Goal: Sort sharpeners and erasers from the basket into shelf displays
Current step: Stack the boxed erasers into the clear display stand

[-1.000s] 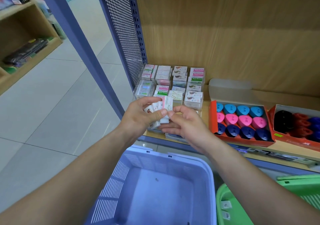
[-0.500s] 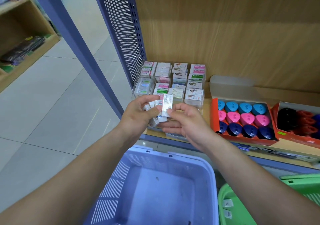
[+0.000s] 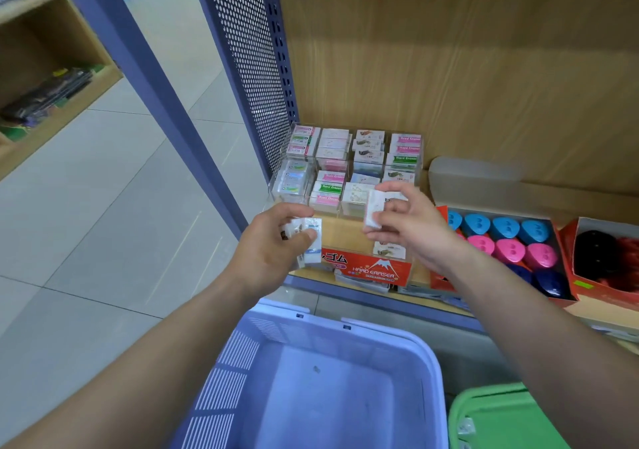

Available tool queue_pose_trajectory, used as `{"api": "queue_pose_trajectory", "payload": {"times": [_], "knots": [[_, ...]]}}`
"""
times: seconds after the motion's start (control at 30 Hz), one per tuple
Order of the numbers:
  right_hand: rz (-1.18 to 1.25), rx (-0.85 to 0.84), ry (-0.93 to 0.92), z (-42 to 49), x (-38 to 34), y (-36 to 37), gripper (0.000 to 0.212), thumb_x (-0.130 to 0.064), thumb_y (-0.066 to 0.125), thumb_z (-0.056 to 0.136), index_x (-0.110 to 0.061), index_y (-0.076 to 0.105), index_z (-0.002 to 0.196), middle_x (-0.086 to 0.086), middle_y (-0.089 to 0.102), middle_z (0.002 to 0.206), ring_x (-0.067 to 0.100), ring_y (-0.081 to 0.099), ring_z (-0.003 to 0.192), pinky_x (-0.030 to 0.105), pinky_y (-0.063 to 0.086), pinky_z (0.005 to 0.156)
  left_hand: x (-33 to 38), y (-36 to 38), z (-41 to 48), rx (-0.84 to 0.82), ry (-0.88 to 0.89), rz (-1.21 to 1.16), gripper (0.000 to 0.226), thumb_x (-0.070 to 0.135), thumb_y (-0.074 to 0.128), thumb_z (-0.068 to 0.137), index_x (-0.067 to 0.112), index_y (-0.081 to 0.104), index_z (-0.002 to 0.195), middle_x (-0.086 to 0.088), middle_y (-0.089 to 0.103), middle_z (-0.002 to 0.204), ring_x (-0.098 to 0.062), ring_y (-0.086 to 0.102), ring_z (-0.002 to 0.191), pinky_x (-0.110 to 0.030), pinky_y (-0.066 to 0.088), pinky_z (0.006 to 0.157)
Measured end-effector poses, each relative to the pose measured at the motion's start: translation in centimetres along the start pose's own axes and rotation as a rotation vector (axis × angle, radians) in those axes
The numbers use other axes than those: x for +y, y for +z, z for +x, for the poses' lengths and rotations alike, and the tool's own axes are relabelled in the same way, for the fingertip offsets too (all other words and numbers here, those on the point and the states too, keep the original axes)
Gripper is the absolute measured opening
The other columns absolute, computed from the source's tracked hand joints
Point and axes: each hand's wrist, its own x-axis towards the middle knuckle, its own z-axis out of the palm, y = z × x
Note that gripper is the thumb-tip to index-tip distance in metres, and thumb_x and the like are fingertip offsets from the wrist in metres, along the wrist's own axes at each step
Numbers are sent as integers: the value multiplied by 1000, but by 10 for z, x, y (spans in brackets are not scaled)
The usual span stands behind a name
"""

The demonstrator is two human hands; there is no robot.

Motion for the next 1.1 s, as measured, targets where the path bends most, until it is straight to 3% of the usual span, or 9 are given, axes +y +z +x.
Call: {"api": "queue_pose_trajectory", "payload": {"times": [0.2,0.33,0.43,0.57,0.73,0.83,0.9,1.0,1.1], "knots": [[-267,222,-91,53,-11,-19,19,-1,70,90,-9,53,94,24,72,89,23,67,67,37,59,69,2,-5,0,0,13,-60,22,16,67,95,27,68,114,3,63,81,0,57,55,-17,47,50],[-409,245,-147,87,-13,-17,22,-2,66,90,-19,59,102,18,71,82,25,74,69,47,62,73,-4,-7,2,6,-4,-64,21,18,68,95,31,69,112,17,58,68,1,56,56,-21,51,56],[-585,232,-169,107,-9,-11,11,-9,69,91,-15,67,99,13,71,83,17,70,62,35,56,59,-5,-7,3,1,-17,-101,21,17,69,94,30,69,111,17,59,65,-1,56,55,-26,56,57],[-893,188,-224,118,-4,-6,6,-18,68,93,-18,69,99,3,69,91,21,67,79,28,51,65,-4,-7,5,1,-25,-120,20,16,68,95,29,69,111,16,61,64,-1,56,53,-23,54,55],[-1079,137,-250,120,4,-9,11,-17,64,91,-21,73,86,1,75,92,14,65,77,23,47,61,1,-9,3,25,-42,-164,20,14,68,94,25,68,111,10,64,73,1,58,55,-18,48,52],[-1075,186,-307,101,0,-8,21,-20,64,94,-15,75,112,4,72,114,18,65,99,30,52,83,5,-10,1,35,-46,-179,21,12,68,94,23,68,112,5,65,77,1,60,54,-17,47,50],[-971,200,-397,70,-7,2,25,-21,62,97,-18,72,119,-1,70,114,12,65,95,28,51,83,10,-11,-1,35,-18,-188,23,10,67,95,21,67,114,4,64,78,2,60,52,-14,46,49],[-557,-63,-331,15,-15,30,24,-13,59,99,-27,70,115,-6,74,94,8,65,70,19,49,64,16,-10,-5,27,11,-199,23,6,66,95,15,66,116,8,60,74,2,57,48,-12,44,48],[-275,-282,-258,-16,-15,48,36,-6,61,97,-30,64,123,-2,70,87,19,69,76,31,55,68,20,-9,-9,15,31,-169,25,13,69,94,18,66,118,10,58,77,2,57,53,-11,43,50]]}}
